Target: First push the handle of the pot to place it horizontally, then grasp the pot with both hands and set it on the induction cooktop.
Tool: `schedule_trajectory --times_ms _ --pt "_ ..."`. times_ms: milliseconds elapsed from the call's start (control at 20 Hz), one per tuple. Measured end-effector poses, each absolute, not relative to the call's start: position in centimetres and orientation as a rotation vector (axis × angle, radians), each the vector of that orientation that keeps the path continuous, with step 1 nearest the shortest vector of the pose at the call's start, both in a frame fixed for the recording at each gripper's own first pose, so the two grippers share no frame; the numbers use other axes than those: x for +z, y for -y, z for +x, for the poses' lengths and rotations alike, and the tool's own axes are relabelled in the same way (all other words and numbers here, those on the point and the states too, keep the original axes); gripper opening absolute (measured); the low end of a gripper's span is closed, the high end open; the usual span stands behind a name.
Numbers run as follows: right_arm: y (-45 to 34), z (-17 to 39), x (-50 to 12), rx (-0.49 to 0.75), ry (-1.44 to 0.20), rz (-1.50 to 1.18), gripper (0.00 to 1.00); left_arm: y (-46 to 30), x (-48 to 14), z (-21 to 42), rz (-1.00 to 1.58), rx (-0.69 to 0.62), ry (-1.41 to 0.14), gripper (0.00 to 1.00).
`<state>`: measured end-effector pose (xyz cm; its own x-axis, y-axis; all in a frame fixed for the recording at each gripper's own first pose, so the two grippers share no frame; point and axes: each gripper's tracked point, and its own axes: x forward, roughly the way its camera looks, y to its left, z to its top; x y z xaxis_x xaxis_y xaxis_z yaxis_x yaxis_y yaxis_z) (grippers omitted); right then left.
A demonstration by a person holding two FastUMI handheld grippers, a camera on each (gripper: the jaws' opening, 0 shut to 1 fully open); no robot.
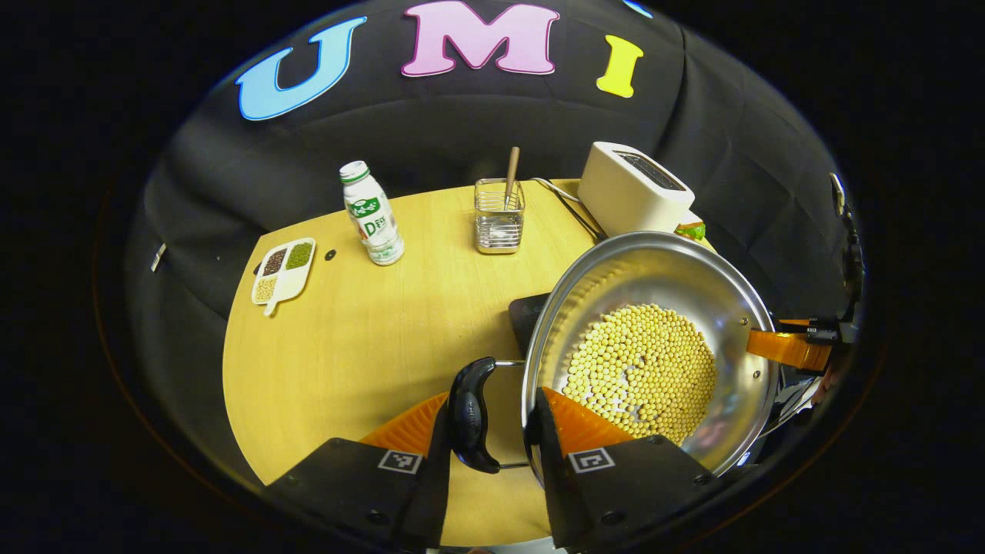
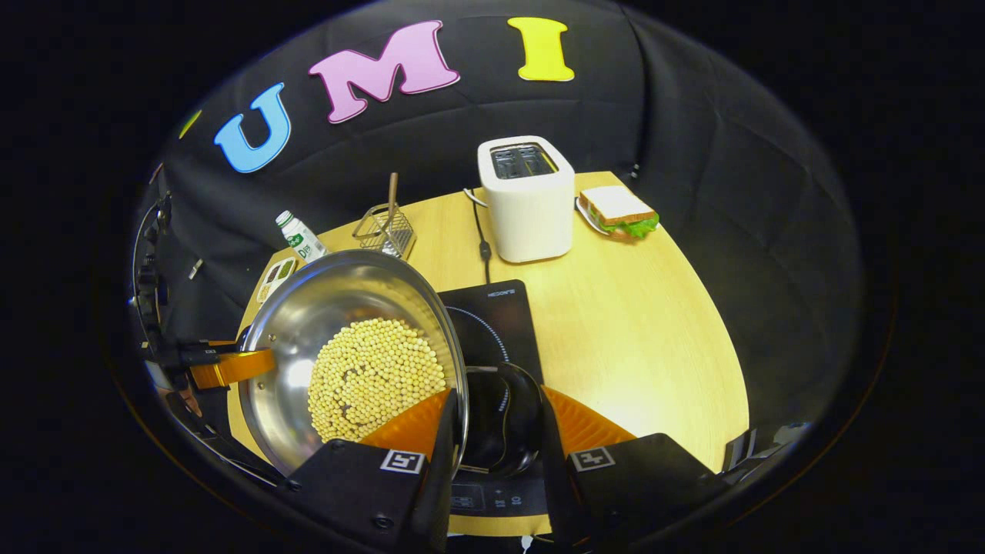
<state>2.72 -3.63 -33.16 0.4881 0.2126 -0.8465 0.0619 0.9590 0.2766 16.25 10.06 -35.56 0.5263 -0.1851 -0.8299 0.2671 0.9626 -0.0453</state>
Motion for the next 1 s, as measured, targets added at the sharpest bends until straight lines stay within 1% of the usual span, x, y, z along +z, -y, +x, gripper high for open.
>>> schedule_trajectory --times_ms 50,100,150,600,700,750,800,850,900,950,1000 --pt "4.2 2.8 -33.4 0.09 -1.063 0.289 0.54 -10.0 -35.6 16.4 0.095 -0.273 -0.981 0.54" --pt "4.8 2.8 -33.7 0.086 -1.065 0.291 0.54 -10.1 -35.6 16.4 0.1 -0.275 -0.981 0.57" --pt "5.3 2.9 -34.0 0.083 -1.068 0.294 0.54 -10.2 -35.5 16.4 0.105 -0.276 -0.98 0.54" --pt "7.8 4.1 -35.7 0.096 -1.091 0.29 0.54 -10.0 -35.7 15.9 0.093 -0.247 -0.988 0.54" --pt "8.0 4.2 -36.1 0.1 -1.097 0.281 0.54 -9.9 -35.9 15.9 0.087 -0.242 -0.994 0.52" --pt "8.2 4.3 -36.3 0.1 -1.101 0.277 0.54 -9.8 -36.0 15.9 0.084 -0.24 -0.998 0.54" --pt "8.3 4.4 -36.7 0.1 -1.106 0.275 0.58 -9.8 -36.2 15.7 0.083 -0.24 -0.999 0.53" --pt "8.4 4.4 -37.0 0.1 -1.11 0.271 0.54 -9.8 -36.3 15.6 0.083 -0.24 -1.001 0.52" --pt "8.6 4.3 -37.2 0.099 -1.114 0.268 0.58 -9.7 -36.4 15.8 0.082 -0.238 -1.001 0.57" --pt "8.7 4.2 -37.5 0.098 -1.119 0.266 0.54 -9.5 -36.4 15.4 0.083 -0.237 -1.001 0.52" --pt "8.7 4.1 -37.7 0.097 -1.123 0.264 0.54 -9.6 -36.4 15.3 0.081 -0.235 -1.003 0.54"
